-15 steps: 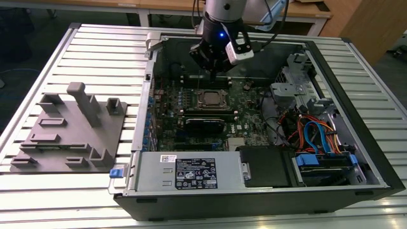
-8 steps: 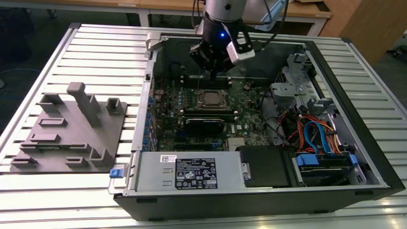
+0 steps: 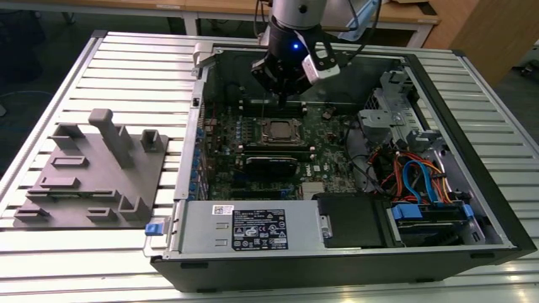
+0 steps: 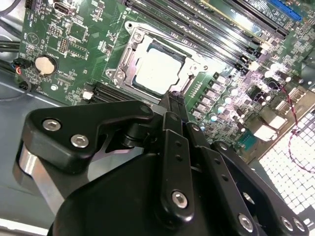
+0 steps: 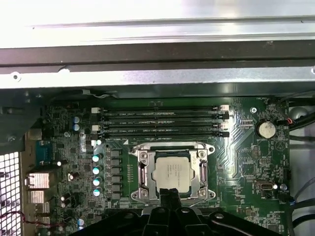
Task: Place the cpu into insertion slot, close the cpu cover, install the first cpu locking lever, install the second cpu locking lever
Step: 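Install the first cpu locking lever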
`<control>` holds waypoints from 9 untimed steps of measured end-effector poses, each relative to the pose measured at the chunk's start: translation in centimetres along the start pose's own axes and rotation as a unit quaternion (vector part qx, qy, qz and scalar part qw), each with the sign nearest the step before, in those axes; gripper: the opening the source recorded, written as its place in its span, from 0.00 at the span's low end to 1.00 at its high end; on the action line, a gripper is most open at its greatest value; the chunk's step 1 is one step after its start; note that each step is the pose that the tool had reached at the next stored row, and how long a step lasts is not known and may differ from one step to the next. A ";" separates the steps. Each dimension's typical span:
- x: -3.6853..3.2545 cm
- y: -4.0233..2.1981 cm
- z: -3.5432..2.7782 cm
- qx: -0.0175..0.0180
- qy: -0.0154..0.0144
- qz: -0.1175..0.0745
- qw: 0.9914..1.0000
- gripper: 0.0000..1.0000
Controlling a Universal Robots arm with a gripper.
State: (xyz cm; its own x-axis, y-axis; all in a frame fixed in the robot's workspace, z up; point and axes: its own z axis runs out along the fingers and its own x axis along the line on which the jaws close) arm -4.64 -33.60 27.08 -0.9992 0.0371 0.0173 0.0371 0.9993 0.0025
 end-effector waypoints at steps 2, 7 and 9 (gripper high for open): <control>0.00 0.00 0.00 0.000 0.000 -0.007 1.000 0.10; 0.00 0.00 0.00 0.000 0.000 -0.020 1.000 0.10; 0.00 0.00 0.00 0.000 0.000 -0.025 1.000 0.10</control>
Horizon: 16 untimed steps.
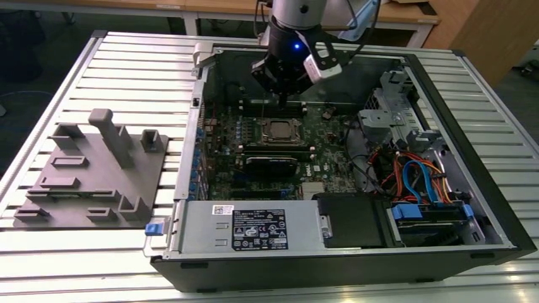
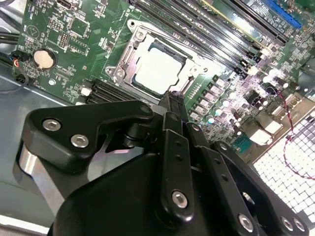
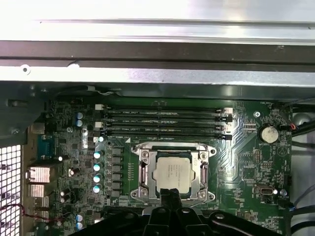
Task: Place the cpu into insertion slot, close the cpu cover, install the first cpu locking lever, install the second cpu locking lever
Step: 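Install the first cpu locking lever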
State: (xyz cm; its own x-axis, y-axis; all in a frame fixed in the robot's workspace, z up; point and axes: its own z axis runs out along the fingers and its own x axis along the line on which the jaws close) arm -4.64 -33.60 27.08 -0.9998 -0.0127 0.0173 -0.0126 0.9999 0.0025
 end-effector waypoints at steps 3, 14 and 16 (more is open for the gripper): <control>0.00 0.00 0.00 0.000 0.000 -0.008 1.000 0.10; 0.00 0.00 0.01 0.000 0.000 -0.009 1.000 0.10; 0.00 0.00 0.01 0.000 0.000 -0.008 1.000 0.10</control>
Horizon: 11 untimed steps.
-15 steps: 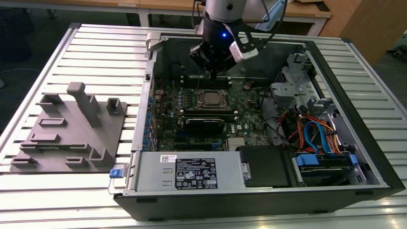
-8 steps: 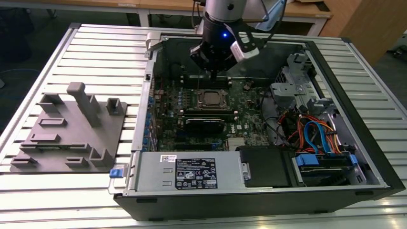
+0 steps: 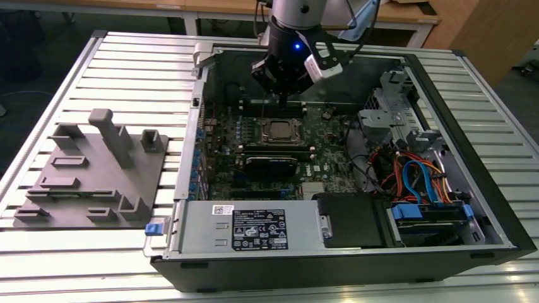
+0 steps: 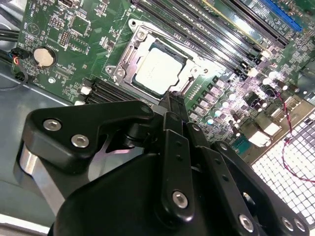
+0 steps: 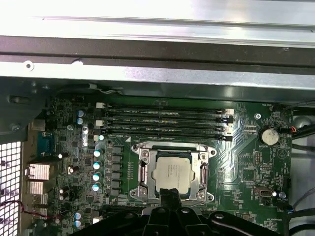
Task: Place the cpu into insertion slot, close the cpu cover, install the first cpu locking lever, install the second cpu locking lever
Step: 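Install the first cpu locking lever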
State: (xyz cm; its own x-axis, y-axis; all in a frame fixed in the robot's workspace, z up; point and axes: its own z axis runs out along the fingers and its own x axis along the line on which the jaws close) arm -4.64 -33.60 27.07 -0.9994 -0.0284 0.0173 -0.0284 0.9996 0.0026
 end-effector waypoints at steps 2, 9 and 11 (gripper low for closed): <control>0.00 0.00 0.00 0.000 0.000 0.000 1.000 0.10; 0.00 0.00 0.00 0.000 0.000 0.009 1.000 0.10; 0.00 0.00 0.00 0.000 0.000 0.009 1.000 0.10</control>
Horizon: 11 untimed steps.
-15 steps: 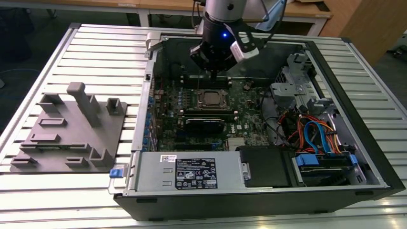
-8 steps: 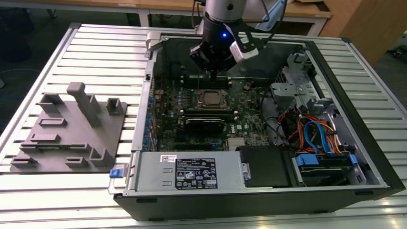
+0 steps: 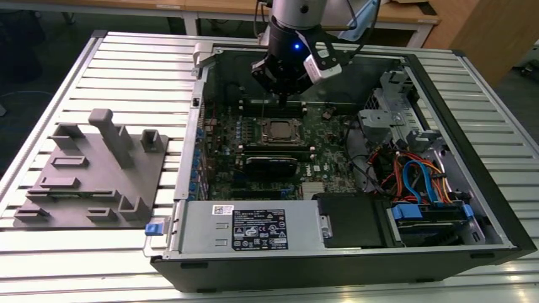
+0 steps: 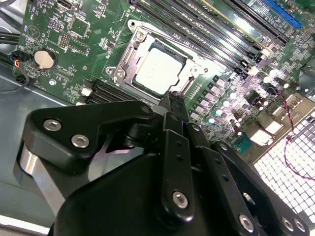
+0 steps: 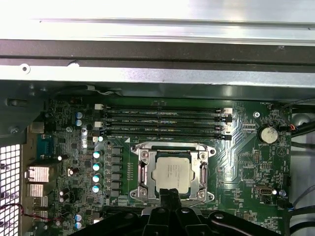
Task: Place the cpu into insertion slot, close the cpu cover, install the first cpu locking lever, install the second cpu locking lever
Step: 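Install the first cpu locking lever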
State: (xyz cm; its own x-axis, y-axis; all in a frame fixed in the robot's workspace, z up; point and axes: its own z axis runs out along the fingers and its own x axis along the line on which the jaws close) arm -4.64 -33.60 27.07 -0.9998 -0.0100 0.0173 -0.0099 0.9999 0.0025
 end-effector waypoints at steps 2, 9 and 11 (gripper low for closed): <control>0.00 0.00 0.00 0.000 0.000 0.000 1.000 0.10; 0.45 0.00 0.01 0.000 0.000 0.000 1.000 0.10; 0.88 0.01 0.01 0.000 0.000 0.000 1.000 0.10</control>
State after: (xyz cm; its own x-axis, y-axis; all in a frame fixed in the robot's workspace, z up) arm -5.52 -33.60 27.08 -0.9998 -0.0096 0.0174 -0.0095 1.0000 0.0025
